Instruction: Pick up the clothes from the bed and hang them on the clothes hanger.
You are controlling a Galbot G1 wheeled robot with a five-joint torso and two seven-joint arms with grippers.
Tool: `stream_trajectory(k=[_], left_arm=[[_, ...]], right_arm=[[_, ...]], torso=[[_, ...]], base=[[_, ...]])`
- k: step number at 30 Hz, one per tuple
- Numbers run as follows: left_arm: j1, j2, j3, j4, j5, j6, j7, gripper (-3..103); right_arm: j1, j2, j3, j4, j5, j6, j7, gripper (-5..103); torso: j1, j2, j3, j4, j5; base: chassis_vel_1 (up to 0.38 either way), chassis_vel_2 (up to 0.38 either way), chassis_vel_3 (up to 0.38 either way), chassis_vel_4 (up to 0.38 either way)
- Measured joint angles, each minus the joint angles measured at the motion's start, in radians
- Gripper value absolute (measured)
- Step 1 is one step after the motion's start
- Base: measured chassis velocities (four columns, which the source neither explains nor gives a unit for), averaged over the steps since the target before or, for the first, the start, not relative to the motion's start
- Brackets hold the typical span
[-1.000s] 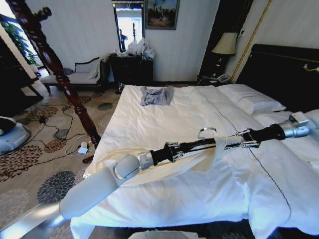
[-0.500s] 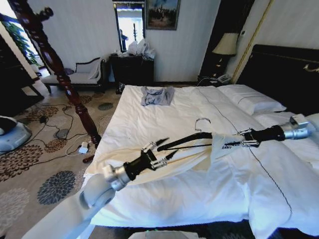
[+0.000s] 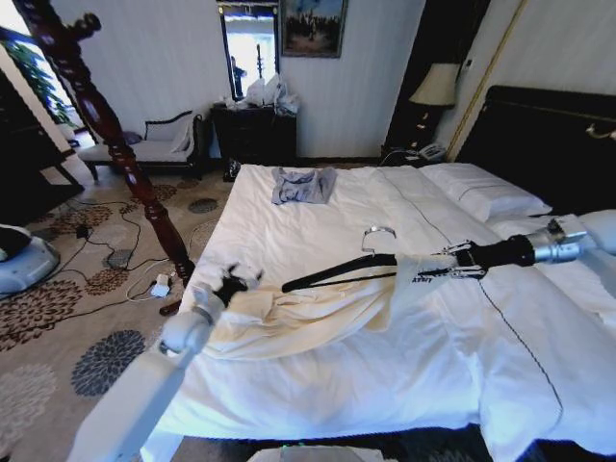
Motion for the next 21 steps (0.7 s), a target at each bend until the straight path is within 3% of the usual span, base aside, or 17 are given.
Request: stream_trajectory(k=[4, 10, 16, 21], left_arm=[[-0.097, -0.004, 0.131, 0.078, 0.081, -0.046, 0.061, 100], [-0.196, -0.015, 0.260, 0.147, 0.129, -0.079, 0.109, 100], [-0.258, -0.049, 0.329, 0.189, 0.141, -0.092, 0.115, 101], [-0.284, -0.073, 0.337, 0.219, 0.141, -0.117, 0.123, 88]], right_arm=[[0.010, 0.004, 0.002, 0.006, 0.002, 0.013, 0.001, 25], [0.027, 0.006, 0.006, 0.035, 0.018, 0.016, 0.004, 25], [0.037, 0.006, 0.007, 0.071, 0.025, 0.016, 0.018, 25], [0.042, 0.005, 0.007, 0.094, 0.029, 0.016, 0.030, 25]], torso=[[0.000, 0.000, 0.000, -0.0003, 0.0001], [0.000, 0.000, 0.000, -0.0001, 0.0000], [0.000, 0.000, 0.000, -0.0001, 0.0000], [0.000, 0.000, 0.000, -0.0002, 0.0001]], base=[[0.000, 0.000, 0.000, 0.000], [0.000, 0.000, 0.000, 0.000], [0.000, 0.000, 0.000, 0.000], [0.000, 0.000, 0.000, 0.000]])
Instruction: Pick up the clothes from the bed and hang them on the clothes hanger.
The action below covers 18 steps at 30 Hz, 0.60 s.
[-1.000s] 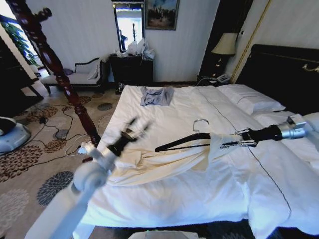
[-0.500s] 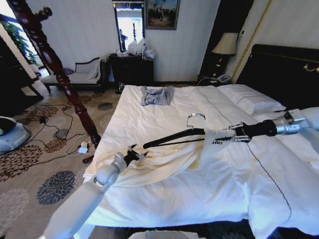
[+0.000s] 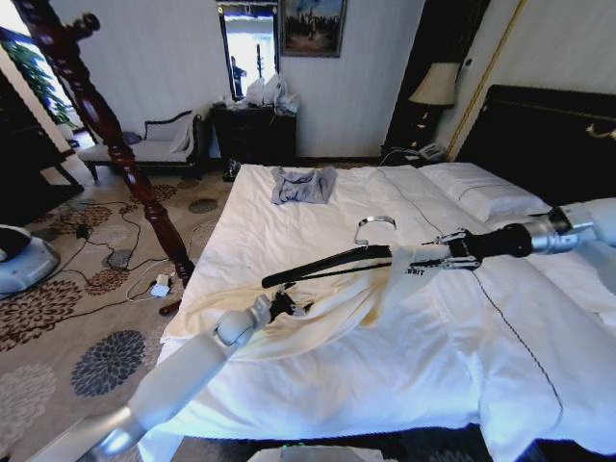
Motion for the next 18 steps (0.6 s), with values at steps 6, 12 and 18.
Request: stream_trajectory(k=[6, 12, 18], left_arm=[[0.005, 0.007, -0.023, 0.010, -0.028, -0.038, 0.074, 61], [0.028, 0.005, -0.084, 0.012, -0.072, -0.055, 0.131, 39], [0.043, 0.010, -0.132, 0.011, -0.111, -0.048, 0.121, 23]], right_arm=[[0.000, 0.000, 0.000, 0.011, 0.001, 0.002, 0.009, 25], [0.002, 0.000, 0.000, 0.012, 0.004, 0.009, 0.026, 25], [-0.002, 0.001, -0.001, 0.013, 0.004, 0.014, 0.042, 25]], torso=[[0.000, 0.000, 0.000, 0.0001, 0.0000], [0.000, 0.000, 0.000, 0.0001, 0.0000], [0.000, 0.000, 0.000, 0.0002, 0.0000]], base=[[0.000, 0.000, 0.000, 0.000], [0.000, 0.000, 0.000, 0.000], [0.000, 0.000, 0.000, 0.000]])
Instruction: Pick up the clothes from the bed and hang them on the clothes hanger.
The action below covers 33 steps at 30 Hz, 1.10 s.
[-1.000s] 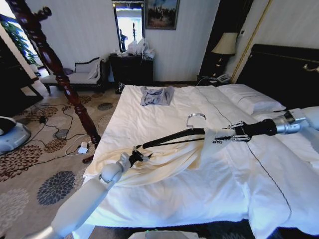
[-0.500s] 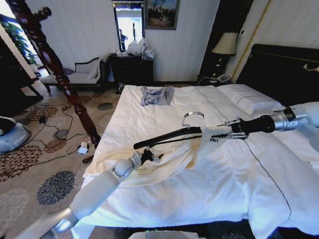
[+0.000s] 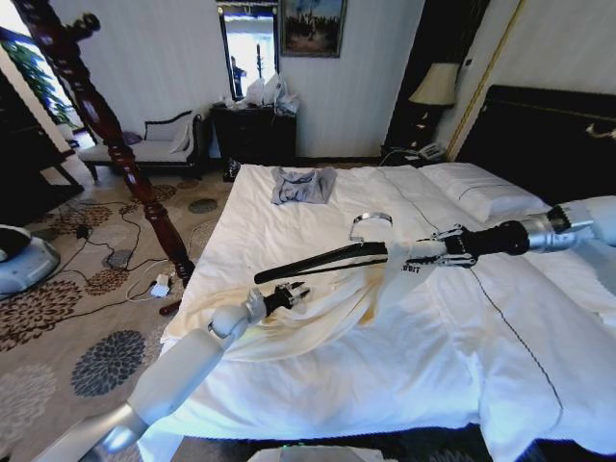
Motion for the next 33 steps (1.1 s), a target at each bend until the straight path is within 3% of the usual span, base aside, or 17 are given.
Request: stream_trajectory(k=[4, 11, 17, 22, 25, 33], left_arm=[[0.001, 0.001, -0.017, 0.009, -0.002, 0.001, -0.002, 3], [0.002, -0.003, -0.062, 0.010, -0.013, -0.001, -0.028, 0], [-0.018, 0.014, -0.134, -0.022, -0.073, 0.008, -0.069, 0], [-0.039, 0.035, -0.204, -0.093, -0.134, 0.038, -0.130, 0], [-0.071, 0.062, -0.250, -0.198, -0.227, 0.081, -0.212, 0], [-0.125, 0.100, -0.279, -0.353, -0.342, 0.124, -0.262, 0]], right_arm=[[0.000, 0.001, -0.002, 0.003, 0.000, 0.004, 0.013, 25], [-0.010, 0.007, -0.004, 0.006, -0.005, 0.017, 0.042, 25], [-0.027, 0.020, -0.009, 0.004, -0.047, 0.023, 0.068, 25], [-0.038, 0.046, -0.016, -0.013, -0.139, 0.010, 0.128, 25], [-0.048, 0.067, -0.029, -0.023, -0.180, -0.029, 0.208, 25], [-0.052, 0.096, -0.044, -0.021, -0.208, -0.046, 0.310, 25]], torso=[[0.000, 0.000, 0.000, 0.0000, -0.0001], [0.000, 0.000, 0.000, -0.0002, -0.0002], [0.000, 0.000, 0.000, -0.0003, -0.0002], [0.000, 0.000, 0.000, 0.0002, -0.0001], [0.000, 0.000, 0.000, -0.0001, 0.0001], [0.000, 0.000, 0.000, 0.0000, 0.0001]], base=[[0.000, 0.000, 0.000, 0.000], [0.000, 0.000, 0.000, 0.000], [0.000, 0.000, 0.000, 0.000], [0.000, 0.000, 0.000, 0.000], [0.000, 0.000, 0.000, 0.000], [0.000, 0.000, 0.000, 0.000]])
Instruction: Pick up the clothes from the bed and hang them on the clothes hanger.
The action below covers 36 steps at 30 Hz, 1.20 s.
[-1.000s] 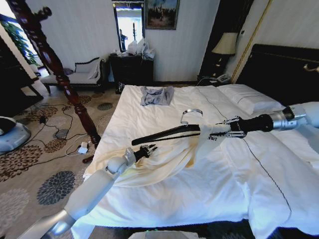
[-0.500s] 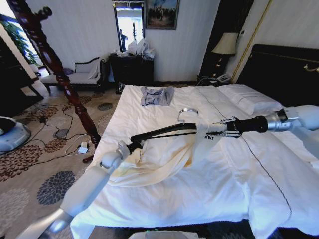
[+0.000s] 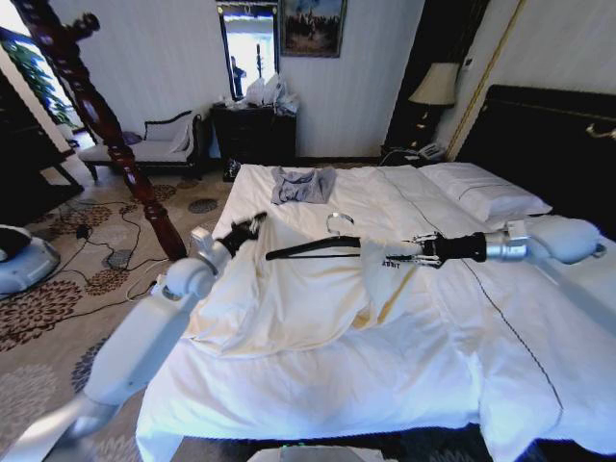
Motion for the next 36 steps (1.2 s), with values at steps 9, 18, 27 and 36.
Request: stream_trajectory(k=[9, 18, 27, 36], left_arm=[[0.006, -0.011, 0.019, -0.071, -0.011, 0.017, -0.003, 0], [0.005, -0.043, 0.083, -0.100, -0.006, 0.025, 0.019, 0], [-0.023, -0.090, 0.162, -0.092, 0.020, -0.001, 0.063, 0], [-0.090, -0.117, 0.231, -0.064, 0.038, -0.004, 0.062, 0]], right_arm=[[-0.004, 0.013, -0.001, -0.032, 0.011, 0.004, 0.038, 25], [-0.004, 0.042, -0.013, -0.048, 0.058, 0.014, 0.064, 25], [-0.016, 0.111, -0.041, -0.026, 0.163, 0.039, 0.096, 25], [-0.012, 0.137, -0.045, -0.006, 0.208, 0.060, 0.132, 25]], torso=[[0.000, 0.000, 0.000, -0.0002, -0.0001], [0.000, 0.000, 0.000, -0.0001, -0.0001], [0.000, 0.000, 0.000, 0.0001, 0.0000], [0.000, 0.000, 0.000, -0.0001, -0.0001]], base=[[0.000, 0.000, 0.000, 0.000], [0.000, 0.000, 0.000, 0.000], [0.000, 0.000, 0.000, 0.000], [0.000, 0.000, 0.000, 0.000]])
